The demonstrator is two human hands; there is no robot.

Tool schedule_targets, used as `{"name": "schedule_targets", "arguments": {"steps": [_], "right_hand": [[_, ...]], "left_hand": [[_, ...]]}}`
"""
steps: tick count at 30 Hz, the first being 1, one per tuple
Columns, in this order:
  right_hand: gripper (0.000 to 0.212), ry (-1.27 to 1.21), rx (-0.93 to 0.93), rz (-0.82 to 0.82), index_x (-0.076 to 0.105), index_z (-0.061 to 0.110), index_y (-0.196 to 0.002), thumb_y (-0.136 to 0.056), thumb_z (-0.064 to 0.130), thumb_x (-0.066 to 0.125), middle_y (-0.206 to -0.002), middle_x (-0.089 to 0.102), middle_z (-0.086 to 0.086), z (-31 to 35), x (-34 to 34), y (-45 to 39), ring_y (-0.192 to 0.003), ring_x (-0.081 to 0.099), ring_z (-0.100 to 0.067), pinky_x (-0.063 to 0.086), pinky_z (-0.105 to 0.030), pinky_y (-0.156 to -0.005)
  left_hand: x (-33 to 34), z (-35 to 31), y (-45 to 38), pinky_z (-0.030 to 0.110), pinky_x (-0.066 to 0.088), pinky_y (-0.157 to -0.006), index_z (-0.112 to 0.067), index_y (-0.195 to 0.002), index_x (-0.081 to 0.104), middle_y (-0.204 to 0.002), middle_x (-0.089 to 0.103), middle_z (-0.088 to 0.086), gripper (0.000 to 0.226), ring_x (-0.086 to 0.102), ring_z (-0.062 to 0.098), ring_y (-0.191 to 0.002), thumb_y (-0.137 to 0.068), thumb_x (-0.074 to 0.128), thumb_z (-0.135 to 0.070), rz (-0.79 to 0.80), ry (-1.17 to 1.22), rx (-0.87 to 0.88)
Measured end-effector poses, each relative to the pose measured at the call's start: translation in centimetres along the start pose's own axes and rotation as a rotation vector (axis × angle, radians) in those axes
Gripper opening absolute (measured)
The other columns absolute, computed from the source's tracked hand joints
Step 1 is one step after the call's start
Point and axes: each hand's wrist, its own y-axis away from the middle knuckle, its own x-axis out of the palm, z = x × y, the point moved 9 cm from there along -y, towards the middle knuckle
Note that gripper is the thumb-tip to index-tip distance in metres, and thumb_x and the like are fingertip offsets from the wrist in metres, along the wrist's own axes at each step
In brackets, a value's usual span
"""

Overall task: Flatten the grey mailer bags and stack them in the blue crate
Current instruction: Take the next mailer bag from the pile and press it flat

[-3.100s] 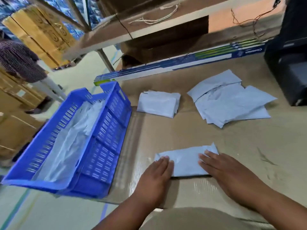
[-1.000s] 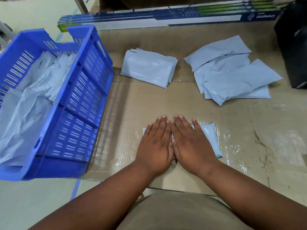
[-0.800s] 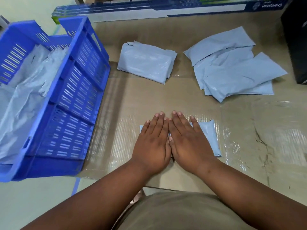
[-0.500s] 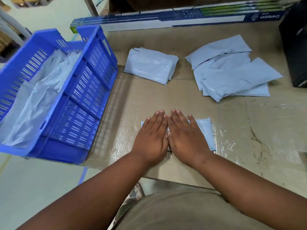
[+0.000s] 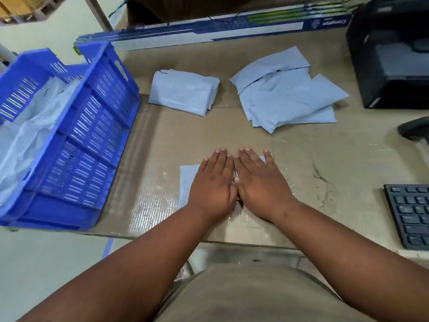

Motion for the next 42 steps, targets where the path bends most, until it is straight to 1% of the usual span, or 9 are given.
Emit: {"name": "schedule_targets", "arguments": {"steps": [5, 10, 16, 22, 25, 28, 31, 35, 42], "right_hand": [[0.06, -0.035, 0.019, -0.011, 0.033, 0.016, -0.163, -0.11, 0.041, 0.021, -0.173, 0.026, -0.009, -0.4, 0.4, -0.2, -0.161, 0.02, -0.027, 0.013, -0.056, -0.13], [0.061, -0.073, 0.031, 0.001, 0.032, 0.017, -0.163, -0.109, 0.042, 0.019, -0.174, 0.023, -0.009, -0.8, 0.8, -0.5, -0.161, 0.017, -0.029, 0.017, -0.055, -0.129], [0.062, -0.064, 0.025, 0.022, 0.03, 0.019, -0.164, -0.108, 0.044, 0.018, -0.174, 0.023, -0.007, -0.7, 0.3, -0.5, -0.161, 0.017, -0.027, 0.016, -0.053, -0.129], [0.064, -0.028, 0.025, 0.038, 0.033, 0.021, -0.163, -0.108, 0.052, 0.019, -0.173, 0.025, -0.008, -0.8, 0.0, 0.0, -0.161, 0.016, -0.027, 0.014, -0.058, -0.128], [0.069, -0.001, -0.006, 0.031, 0.026, 0.025, -0.166, -0.107, 0.06, 0.022, -0.176, 0.014, -0.009, -0.1, -0.6, 1.2, -0.163, 0.006, -0.029, 0.005, -0.063, -0.128], [0.073, 0.043, -0.162, 0.028, 0.022, 0.03, -0.168, -0.104, 0.065, 0.028, -0.177, 0.008, -0.006, 3.2, -1.1, 2.4, -0.164, 0.001, -0.029, 0.001, -0.067, -0.126], [0.075, 0.047, -0.222, 0.057, 0.019, 0.032, -0.168, -0.104, 0.07, 0.025, -0.178, 0.005, -0.004, 5.9, -0.1, 2.4, -0.164, -0.001, -0.03, 0.0, -0.071, -0.124], [0.08, 0.076, -0.17, 0.108, 0.002, 0.035, -0.169, -0.102, 0.077, 0.012, -0.178, -0.007, -0.002, 6.2, 1.6, 2.1, -0.163, -0.011, -0.032, -0.001, -0.072, -0.122], [0.083, -0.001, -0.193, 0.142, -0.004, 0.035, -0.169, -0.1, 0.076, 0.019, -0.178, -0.01, 0.0, 6.2, 2.1, 1.6, -0.163, -0.008, -0.032, 0.003, -0.067, -0.125]], "left_hand": [[-0.1, -0.1, -0.1, 0.05, 0.021, -0.129, -0.004, -0.161, 0.038, -0.171, 0.031, 0.016, 0.066, 0.024, 0.03, -0.16, -0.104, 0.028, -0.036, -0.045, -0.032, 0.013], [0.2, -0.1, -0.2, 0.05, 0.019, -0.13, -0.005, -0.163, 0.035, -0.172, 0.027, 0.015, 0.066, 0.019, 0.029, -0.162, -0.106, 0.024, -0.038, -0.028, -0.048, 0.022], [-0.1, 0.0, -0.2, 0.051, 0.022, -0.128, -0.004, -0.161, 0.038, -0.171, 0.03, 0.016, 0.067, 0.023, 0.03, -0.161, -0.106, 0.023, -0.039, -0.016, -0.04, 0.009], [-0.8, 0.6, 1.1, 0.059, 0.025, -0.125, -0.006, -0.16, 0.039, -0.169, 0.032, 0.016, 0.065, 0.024, 0.032, -0.159, -0.107, 0.032, -0.044, -0.004, -0.106, -0.016], [-1.7, 1.6, 3.7, 0.06, 0.019, -0.127, -0.009, -0.162, 0.036, -0.172, 0.025, 0.017, 0.074, 0.018, 0.032, -0.161, -0.105, 0.037, -0.056, -0.025, -0.138, -0.022], [-1.5, 3.6, 6.8, 0.06, 0.018, -0.127, -0.013, -0.165, 0.031, -0.175, 0.018, 0.017, 0.081, 0.014, 0.034, -0.162, -0.104, 0.035, -0.066, -0.026, -0.167, -0.062], [-0.8, 5.4, 8.5, 0.061, 0.017, -0.127, -0.017, -0.169, 0.018, -0.177, 0.007, 0.014, 0.081, 0.007, 0.032, -0.164, -0.104, 0.032, -0.062, 0.009, -0.156, -0.089], [-0.6, 5.8, 8.8, 0.06, 0.016, -0.127, -0.016, -0.17, 0.01, -0.178, 0.0, 0.011, 0.079, 0.001, 0.029, -0.164, -0.105, 0.029, -0.056, 0.053, -0.191, -0.058], [-0.4, 6.0, 8.6, 0.06, 0.013, -0.127, -0.016, -0.17, 0.009, -0.178, 0.001, 0.011, 0.078, 0.002, 0.029, -0.164, -0.105, 0.028, -0.054, 0.058, -0.178, -0.08]]}}
